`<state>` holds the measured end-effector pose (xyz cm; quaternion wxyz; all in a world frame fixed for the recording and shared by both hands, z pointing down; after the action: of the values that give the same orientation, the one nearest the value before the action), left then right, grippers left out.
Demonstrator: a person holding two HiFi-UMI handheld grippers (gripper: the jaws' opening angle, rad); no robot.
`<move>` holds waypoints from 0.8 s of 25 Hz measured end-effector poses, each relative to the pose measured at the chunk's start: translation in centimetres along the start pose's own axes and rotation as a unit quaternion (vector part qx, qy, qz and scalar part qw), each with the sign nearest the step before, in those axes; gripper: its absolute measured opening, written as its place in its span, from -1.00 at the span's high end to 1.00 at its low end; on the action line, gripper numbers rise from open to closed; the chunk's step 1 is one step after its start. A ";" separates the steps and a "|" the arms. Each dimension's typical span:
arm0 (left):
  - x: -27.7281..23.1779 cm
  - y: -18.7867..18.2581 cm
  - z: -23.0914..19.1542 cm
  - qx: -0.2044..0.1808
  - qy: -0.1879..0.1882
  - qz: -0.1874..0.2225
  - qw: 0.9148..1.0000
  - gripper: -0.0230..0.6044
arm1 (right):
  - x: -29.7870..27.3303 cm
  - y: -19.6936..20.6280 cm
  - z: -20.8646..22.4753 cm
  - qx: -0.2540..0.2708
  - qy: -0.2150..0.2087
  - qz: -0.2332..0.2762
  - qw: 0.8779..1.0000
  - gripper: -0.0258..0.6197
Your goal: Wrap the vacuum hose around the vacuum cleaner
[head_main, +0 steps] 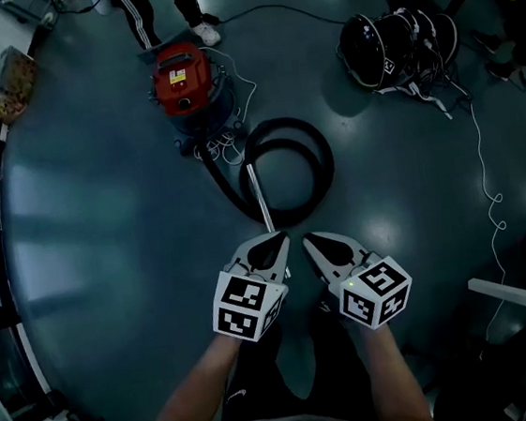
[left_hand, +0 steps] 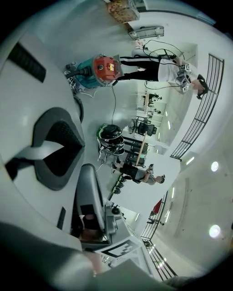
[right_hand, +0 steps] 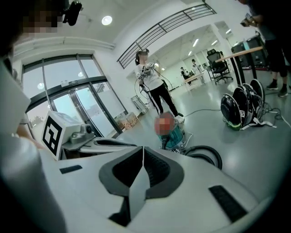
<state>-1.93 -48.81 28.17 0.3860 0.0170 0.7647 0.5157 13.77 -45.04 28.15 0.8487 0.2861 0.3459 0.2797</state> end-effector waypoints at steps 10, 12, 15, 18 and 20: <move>9.7 -10.3 5.0 -0.049 0.019 0.099 0.994 0.91 | 7.8 -8.7 -8.4 0.085 -0.022 0.080 0.993 0.88; 11.0 -12.0 6.3 -0.059 0.016 0.113 0.992 0.91 | 9.4 -10.1 -9.5 0.103 -0.024 0.088 0.991 0.88; 12.5 -14.1 8.2 -0.084 0.010 0.136 0.987 0.91 | 11.7 -12.0 -10.5 0.127 -0.027 0.102 0.986 0.88; 13.4 -15.4 9.9 -0.096 0.017 0.153 0.984 0.91 | 13.8 -13.6 -11.1 0.142 -0.036 0.121 0.982 0.88; 13.9 -16.1 10.8 -0.094 0.014 0.160 0.982 0.91 | 14.8 -14.6 -11.4 0.146 -0.050 0.134 0.979 0.88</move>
<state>0.87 -42.12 5.43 0.2874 0.0959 0.7055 0.6407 18.21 -41.71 5.06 0.7689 0.4648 0.2984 0.3222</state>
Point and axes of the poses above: the fingertips, and each gripper's own axes: x backward along the fingers, z to its right, y out of its underside, the point moved 10 cm from there along x, backward along the fingers, and after that the axes turned 7 degrees about -x, right-handed, at the moved point
